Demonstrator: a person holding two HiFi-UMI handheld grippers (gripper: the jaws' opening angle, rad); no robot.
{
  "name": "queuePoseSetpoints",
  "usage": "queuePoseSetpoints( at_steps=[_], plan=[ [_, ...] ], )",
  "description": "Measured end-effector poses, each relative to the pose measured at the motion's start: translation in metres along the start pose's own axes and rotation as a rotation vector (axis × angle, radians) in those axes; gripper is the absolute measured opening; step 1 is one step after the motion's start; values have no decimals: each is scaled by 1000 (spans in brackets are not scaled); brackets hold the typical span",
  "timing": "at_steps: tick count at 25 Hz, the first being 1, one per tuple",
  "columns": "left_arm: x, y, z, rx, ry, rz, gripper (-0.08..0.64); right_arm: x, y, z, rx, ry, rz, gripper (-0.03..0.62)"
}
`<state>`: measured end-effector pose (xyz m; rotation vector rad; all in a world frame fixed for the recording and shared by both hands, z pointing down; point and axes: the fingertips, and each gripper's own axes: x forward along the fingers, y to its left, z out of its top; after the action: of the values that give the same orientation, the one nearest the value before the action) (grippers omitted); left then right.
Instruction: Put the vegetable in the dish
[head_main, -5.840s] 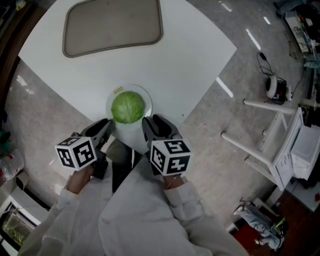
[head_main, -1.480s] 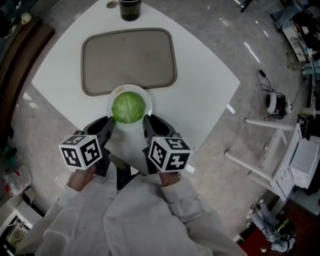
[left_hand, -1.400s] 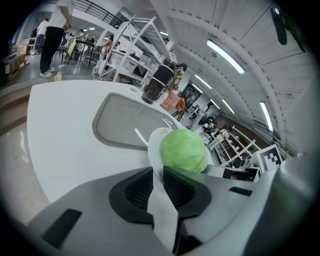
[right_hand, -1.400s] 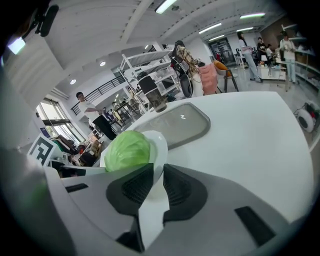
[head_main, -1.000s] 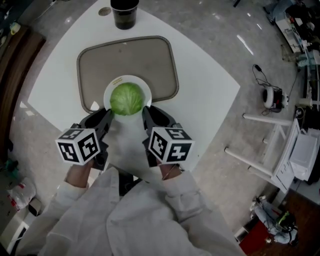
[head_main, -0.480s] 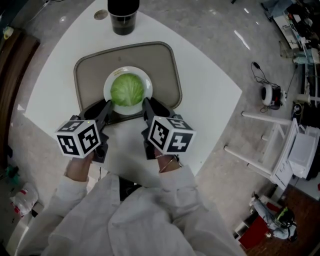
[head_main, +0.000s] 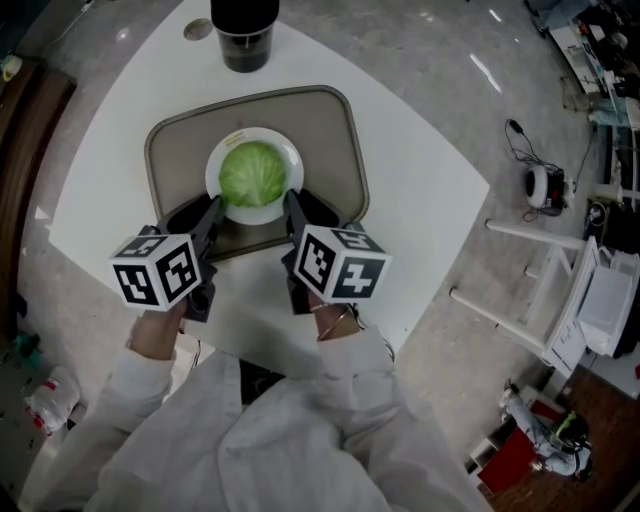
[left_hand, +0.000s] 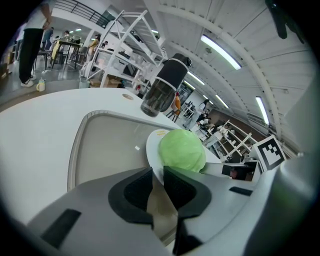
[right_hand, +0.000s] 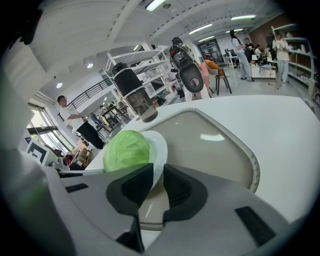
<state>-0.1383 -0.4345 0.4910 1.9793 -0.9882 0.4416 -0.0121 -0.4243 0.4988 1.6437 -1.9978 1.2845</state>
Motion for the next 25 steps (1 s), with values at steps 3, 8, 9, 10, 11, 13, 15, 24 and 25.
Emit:
queuePoseSetpoints(
  at_steps=[3,8,9,10,11,13,15,24,25],
  plan=[
    [2,4,1,-7,7,10,55,6,1,1,-3,16,-3,71],
    [6,6,-2,-9,24,12,57,8,-2,0,-28,45,-5,71],
    [7,5,-3,-7,29,15,58,8,-3,1,-33,49,-7,71],
    [8,5,-3,-6,33,19,58,9,-3,1,-38,53,-11,71],
    [8,5,-4,-5,35,23,60,9,-3,1,-43,57,-15,71],
    [9,6,-4,-10,36,33,60,11,-3,0,-52,68,-22,72],
    [9,8,-4,-17,36,43,60,12,-3,-2,-60,81,-26,72],
    [10,9,-4,6,41,59,60,16,-3,-3,-155,98,-75,77],
    [10,9,-4,8,42,57,61,16,-4,-3,-165,96,-76,77]
  ],
)
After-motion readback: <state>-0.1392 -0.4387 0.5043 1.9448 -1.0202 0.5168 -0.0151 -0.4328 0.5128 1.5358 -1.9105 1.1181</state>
